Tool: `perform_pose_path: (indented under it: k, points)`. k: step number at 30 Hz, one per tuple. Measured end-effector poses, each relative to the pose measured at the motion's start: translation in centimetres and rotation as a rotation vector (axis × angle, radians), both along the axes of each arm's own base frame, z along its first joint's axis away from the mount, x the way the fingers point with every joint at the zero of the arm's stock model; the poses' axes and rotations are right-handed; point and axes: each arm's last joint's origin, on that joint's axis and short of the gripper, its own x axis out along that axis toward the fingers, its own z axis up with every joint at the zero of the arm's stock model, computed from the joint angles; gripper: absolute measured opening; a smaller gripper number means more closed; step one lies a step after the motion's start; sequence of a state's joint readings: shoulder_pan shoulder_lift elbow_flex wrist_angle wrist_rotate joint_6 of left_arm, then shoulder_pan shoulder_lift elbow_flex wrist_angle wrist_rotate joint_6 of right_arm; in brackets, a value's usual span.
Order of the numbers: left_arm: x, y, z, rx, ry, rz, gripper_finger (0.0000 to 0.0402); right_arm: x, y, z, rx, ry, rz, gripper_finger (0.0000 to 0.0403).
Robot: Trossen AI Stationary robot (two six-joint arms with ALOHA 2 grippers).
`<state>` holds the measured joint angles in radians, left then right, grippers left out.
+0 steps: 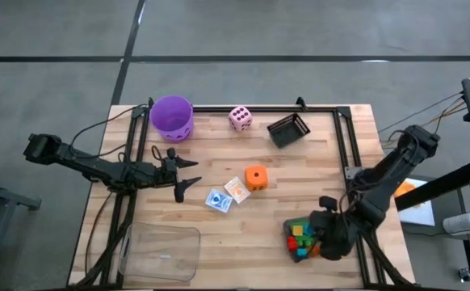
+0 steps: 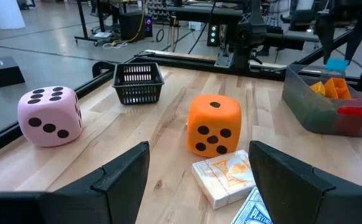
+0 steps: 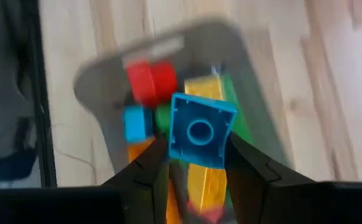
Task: Pick & Place Toys
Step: Put the blue game piece into the black bin, then put the orange dice into the transparent bin
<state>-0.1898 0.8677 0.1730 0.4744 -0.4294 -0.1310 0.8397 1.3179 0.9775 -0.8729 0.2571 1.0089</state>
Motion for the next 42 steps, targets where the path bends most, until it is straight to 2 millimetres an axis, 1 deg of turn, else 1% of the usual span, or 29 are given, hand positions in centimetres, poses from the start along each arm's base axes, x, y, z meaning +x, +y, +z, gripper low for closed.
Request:
perform_pose_path:
  k: [5,13,15,19,21,23,25,29,33,37,40,42]
  points:
    - [0.0,0.0,0.0,0.0,0.0,0.0,0.0279,-0.7,0.8,-1.3,-0.027,0.112,-0.028,0.0113]
    - [0.0,0.0,0.0,0.0,0.0,0.001,0.0279,-0.3,1.9,-3.2,-0.048,0.211,-0.042,0.0115]
    - [0.0,0.0,0.0,0.0,-0.001,0.001,0.0279,-0.1,2.1,-3.3,-0.05,0.215,-0.045,0.0142]
    - [0.0,0.0,0.0,0.0,-0.001,0.001,0.0279,0.1,2.4,-3.3,-0.043,0.215,-0.058,0.0224]
    - [0.0,0.0,0.0,0.0,0.0,0.001,0.0279,0.2,2.6,-3.0,-0.034,0.211,-0.063,0.0258]
    - [0.0,0.0,0.0,0.001,0.0,0.001,0.0279,0.3,2.7,-2.7,-0.024,0.204,-0.064,0.0283]
    - [0.0,0.0,0.0,0.003,0.0,0.0,0.0279,0.5,2.9,-2.3,-0.016,0.189,-0.065,0.03]
    - [0.0,0.0,0.1,0.006,-0.008,0.0,0.0279,1.1,3.1,-1.1,-0.051,0.069,-0.078,0.0312]
    - [0.1,0.0,0.3,0.009,-0.026,-0.002,0.0279,2.2,3.4,0.1,-0.164,-0.17,-0.064,0.0314]
    - [0.1,0.0,0.4,0.014,-0.04,-0.004,0.0279,3.4,4.1,0.8,-0.287,-0.427,-0.007,0.0314]
    - [0.1,0.0,0.5,0.015,-0.046,-0.004,0.0279,4.7,4.6,1.0,-0.388,-0.567,0.043,0.0314]
    - [0.1,0.0,0.5,0.015,-0.047,-0.005,0.0279,5.6,5.0,1.1,-0.454,-0.629,0.072,0.0315]
